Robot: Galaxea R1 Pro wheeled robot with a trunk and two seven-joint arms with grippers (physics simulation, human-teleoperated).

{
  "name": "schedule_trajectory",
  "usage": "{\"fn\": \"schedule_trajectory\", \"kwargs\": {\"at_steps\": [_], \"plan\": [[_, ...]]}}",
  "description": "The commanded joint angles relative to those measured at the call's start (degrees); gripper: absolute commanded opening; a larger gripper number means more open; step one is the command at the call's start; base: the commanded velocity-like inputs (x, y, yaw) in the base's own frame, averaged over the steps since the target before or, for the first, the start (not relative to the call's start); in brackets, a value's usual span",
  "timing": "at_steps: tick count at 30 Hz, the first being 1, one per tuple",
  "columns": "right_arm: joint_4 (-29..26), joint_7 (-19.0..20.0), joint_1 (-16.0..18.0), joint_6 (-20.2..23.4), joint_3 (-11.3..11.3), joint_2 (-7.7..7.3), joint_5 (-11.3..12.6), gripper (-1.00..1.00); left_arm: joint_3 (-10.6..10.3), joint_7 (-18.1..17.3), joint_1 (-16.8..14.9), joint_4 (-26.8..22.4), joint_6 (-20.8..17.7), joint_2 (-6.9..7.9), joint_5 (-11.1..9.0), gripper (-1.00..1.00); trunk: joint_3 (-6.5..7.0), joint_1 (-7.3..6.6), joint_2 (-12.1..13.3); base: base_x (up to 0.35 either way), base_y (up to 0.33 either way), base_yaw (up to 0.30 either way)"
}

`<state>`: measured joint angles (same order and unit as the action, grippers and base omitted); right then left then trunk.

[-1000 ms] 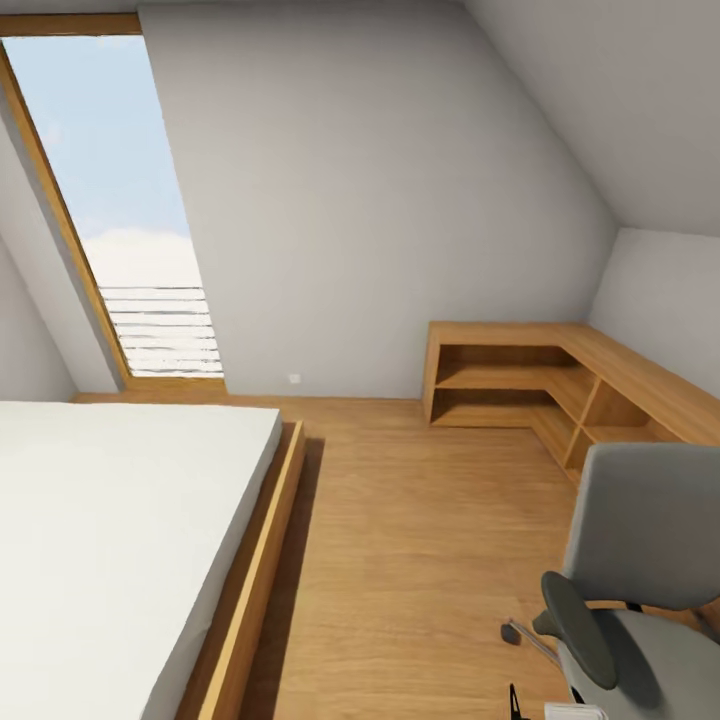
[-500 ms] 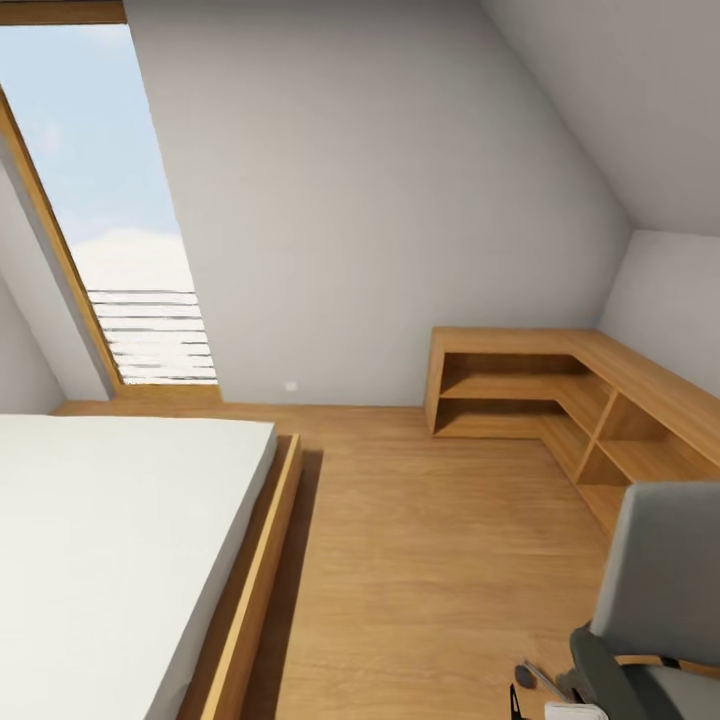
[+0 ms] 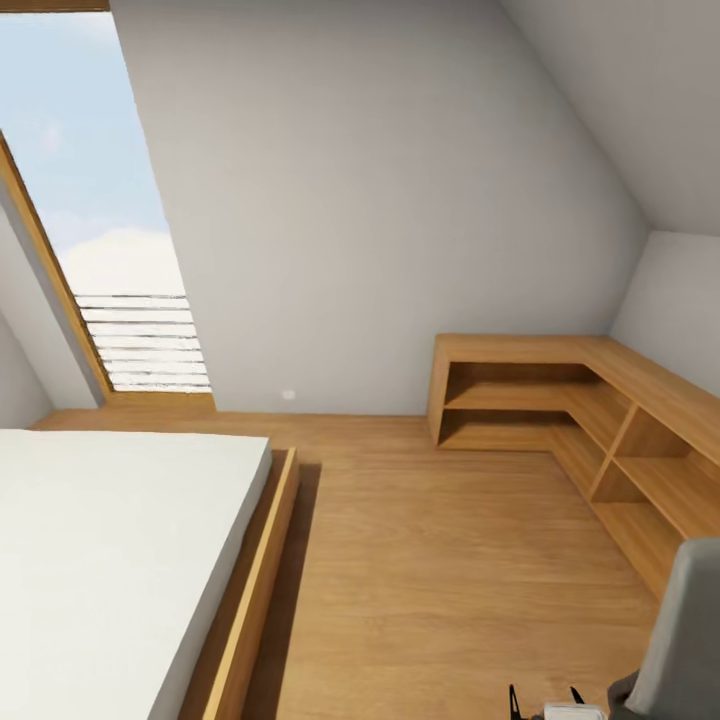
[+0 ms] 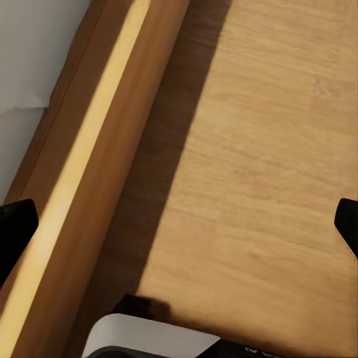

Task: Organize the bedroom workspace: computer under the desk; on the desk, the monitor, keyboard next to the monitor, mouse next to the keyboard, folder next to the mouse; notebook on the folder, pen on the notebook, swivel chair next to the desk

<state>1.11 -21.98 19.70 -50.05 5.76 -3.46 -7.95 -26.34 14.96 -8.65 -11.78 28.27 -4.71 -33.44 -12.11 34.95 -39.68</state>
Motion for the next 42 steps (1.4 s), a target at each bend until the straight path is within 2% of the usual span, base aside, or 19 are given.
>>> {"fn": "schedule_trajectory", "kwargs": {"at_steps": [1, 42], "plan": [[0.1, -0.6, 0.1, -0.1, 0.4, 0.04, -0.3, 1.00, -0.5, 0.5, 0.0, 0.0, 0.1, 0.02, -0.1, 1.00, -0.08, 0.05, -0.1, 0.332, 0.000, 0.000], [0.0, -0.7, -0.9, -0.1, 0.4, -0.40, -0.2, 1.00, -0.7, 0.4, 0.0, 0.0, -0.3, 0.00, -0.1, 1.00, -0.08, 0.05, -0.1, 0.332, 0.000, 0.000]]}}
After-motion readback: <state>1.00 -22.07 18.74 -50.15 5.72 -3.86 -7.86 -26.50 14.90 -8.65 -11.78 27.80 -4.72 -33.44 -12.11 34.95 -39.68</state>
